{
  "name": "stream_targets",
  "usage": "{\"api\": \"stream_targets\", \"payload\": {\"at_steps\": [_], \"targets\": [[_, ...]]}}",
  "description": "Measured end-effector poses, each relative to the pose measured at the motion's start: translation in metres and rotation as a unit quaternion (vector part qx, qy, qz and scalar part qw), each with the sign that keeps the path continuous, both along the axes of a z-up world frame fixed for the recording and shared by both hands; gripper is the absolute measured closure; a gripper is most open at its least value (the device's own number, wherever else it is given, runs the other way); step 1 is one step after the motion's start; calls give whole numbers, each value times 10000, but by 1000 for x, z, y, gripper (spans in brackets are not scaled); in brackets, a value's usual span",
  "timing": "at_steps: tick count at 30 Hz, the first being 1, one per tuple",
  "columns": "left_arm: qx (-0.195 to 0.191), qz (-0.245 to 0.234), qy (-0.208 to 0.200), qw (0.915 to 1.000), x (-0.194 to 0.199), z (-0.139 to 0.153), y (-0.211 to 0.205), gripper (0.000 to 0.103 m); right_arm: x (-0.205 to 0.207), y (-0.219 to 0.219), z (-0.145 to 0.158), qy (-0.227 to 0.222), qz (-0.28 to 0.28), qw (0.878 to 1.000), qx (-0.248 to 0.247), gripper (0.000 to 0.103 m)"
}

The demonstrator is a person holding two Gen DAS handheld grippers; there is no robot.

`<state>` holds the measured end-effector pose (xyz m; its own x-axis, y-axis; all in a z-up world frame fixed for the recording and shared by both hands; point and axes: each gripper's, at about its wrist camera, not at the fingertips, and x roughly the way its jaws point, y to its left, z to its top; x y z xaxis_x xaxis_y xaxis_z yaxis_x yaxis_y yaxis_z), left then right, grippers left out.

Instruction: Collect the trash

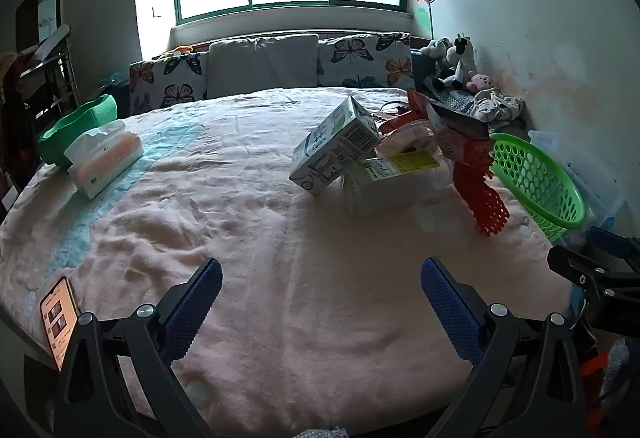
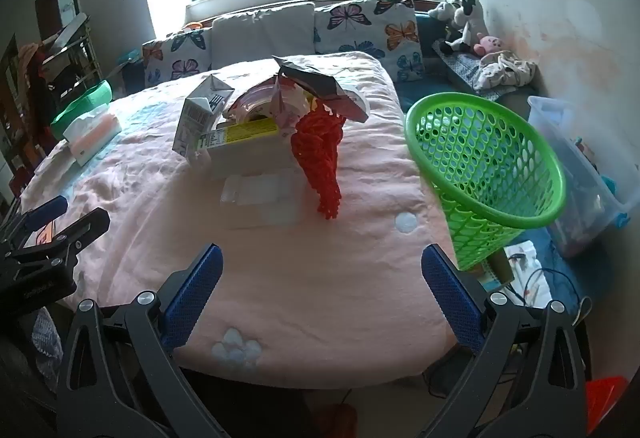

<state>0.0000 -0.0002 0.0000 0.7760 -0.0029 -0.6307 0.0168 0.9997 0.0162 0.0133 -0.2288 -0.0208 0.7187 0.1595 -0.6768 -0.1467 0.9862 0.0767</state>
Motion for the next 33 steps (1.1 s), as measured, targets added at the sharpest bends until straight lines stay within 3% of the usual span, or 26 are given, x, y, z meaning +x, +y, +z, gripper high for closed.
{"api": "stream_targets", "payload": {"at_steps": [33], "targets": [[1,-6,-12,10000,3,5,-3,7,3,-2,0,5,-28,10000,34,4]]}}
